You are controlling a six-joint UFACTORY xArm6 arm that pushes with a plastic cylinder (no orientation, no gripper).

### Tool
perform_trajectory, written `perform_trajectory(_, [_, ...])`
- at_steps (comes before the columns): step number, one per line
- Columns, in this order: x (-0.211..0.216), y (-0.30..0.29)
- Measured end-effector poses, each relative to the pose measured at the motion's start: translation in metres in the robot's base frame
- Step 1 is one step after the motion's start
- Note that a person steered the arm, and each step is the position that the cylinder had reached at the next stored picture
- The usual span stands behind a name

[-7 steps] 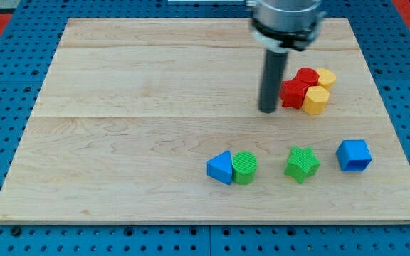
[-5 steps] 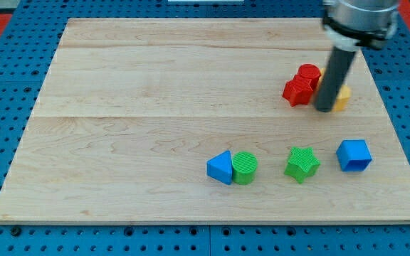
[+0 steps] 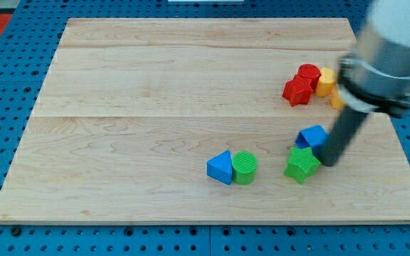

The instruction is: Push the blue cube below the red star

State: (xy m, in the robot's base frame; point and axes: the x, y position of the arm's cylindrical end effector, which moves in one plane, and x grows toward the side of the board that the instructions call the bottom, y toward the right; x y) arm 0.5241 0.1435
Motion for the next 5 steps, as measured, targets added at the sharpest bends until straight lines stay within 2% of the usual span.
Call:
perform_trajectory(1, [-0.009,-0.033])
perform_trajectory(3, [0.006,0.021])
perform_trajectory(5, [0.005,0.025])
